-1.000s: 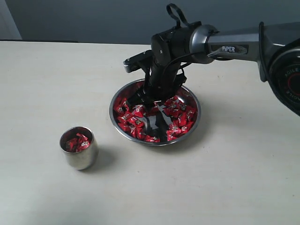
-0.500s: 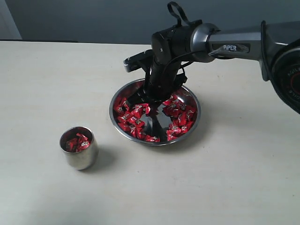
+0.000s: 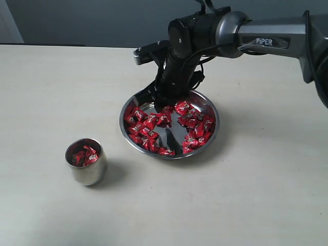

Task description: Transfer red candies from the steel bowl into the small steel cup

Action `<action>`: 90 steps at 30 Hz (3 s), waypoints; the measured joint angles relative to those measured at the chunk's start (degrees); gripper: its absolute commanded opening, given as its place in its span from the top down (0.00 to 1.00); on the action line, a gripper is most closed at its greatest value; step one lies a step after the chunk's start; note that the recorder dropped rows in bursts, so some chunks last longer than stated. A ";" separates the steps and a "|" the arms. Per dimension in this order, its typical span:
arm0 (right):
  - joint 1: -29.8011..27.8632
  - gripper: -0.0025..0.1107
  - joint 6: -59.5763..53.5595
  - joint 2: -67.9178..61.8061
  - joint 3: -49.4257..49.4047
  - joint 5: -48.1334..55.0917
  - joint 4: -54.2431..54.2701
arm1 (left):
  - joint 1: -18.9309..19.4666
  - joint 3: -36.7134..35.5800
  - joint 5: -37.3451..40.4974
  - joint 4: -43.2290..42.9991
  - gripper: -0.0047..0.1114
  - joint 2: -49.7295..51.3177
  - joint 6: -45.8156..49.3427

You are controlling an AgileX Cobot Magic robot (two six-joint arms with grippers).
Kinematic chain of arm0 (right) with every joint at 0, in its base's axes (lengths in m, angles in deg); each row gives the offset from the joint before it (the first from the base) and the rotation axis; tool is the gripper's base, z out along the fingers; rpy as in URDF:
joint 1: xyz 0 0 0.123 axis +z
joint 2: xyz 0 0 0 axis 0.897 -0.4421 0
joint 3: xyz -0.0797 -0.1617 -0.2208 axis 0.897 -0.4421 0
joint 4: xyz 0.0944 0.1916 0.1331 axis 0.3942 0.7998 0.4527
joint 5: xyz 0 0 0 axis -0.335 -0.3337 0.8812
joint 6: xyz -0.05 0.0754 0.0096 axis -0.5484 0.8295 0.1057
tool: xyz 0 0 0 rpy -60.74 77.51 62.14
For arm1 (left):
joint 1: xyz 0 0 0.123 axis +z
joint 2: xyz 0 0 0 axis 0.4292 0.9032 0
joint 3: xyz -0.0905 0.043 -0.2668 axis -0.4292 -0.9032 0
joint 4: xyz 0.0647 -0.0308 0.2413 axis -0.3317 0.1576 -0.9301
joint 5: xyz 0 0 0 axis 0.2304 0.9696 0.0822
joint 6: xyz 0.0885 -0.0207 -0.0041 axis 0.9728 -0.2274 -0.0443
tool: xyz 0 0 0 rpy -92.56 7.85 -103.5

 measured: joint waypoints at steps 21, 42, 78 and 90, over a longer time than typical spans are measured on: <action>-0.21 0.98 -0.48 -4.29 0.00 -0.09 0.00 | 0.00 0.00 0.00 0.00 0.96 0.00 0.00; -0.21 0.98 -0.48 -2.32 0.10 -1.92 0.10 | 0.00 0.00 0.00 0.00 0.96 0.00 0.00; 19.29 0.98 -9.23 9.92 0.10 6.95 7.44 | 0.00 0.00 0.00 0.00 0.96 0.00 0.00; 20.41 0.93 -12.63 9.92 0.10 8.07 9.39 | 0.00 0.00 0.00 0.00 0.96 0.00 0.00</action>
